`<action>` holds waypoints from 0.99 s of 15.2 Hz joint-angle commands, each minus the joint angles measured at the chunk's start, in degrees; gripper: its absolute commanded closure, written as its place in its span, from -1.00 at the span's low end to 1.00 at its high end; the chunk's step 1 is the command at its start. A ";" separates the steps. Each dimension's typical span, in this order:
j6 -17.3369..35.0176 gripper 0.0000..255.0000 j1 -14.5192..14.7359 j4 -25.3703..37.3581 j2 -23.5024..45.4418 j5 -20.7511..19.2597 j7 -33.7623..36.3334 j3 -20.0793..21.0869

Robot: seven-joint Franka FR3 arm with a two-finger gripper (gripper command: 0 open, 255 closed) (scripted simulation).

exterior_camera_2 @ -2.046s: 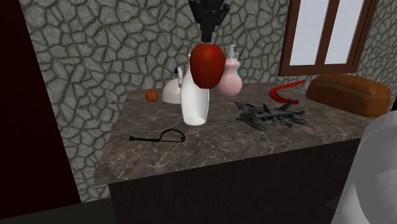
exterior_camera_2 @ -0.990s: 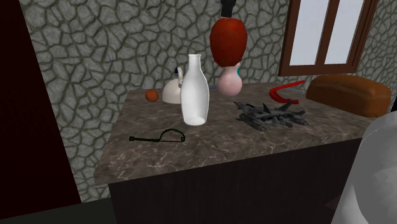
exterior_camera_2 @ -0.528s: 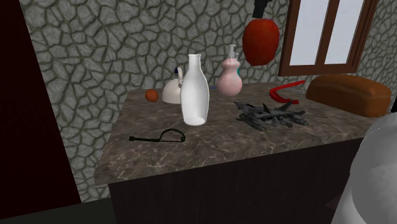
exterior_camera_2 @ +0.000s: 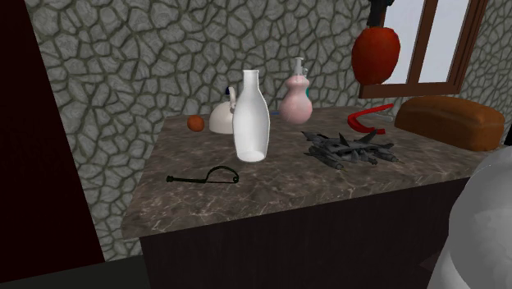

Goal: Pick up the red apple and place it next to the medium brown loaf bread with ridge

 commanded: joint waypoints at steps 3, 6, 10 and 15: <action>-0.98 1.00 -0.30 2.94 1.00 -1.56 -5.73 -5.13; -1.52 1.00 -0.16 5.63 2.30 -2.47 -10.13 -9.36; -2.17 1.00 0.77 10.17 4.90 -3.11 -16.24 -15.73; -3.02 1.00 3.72 17.52 9.74 -2.44 -24.53 -25.81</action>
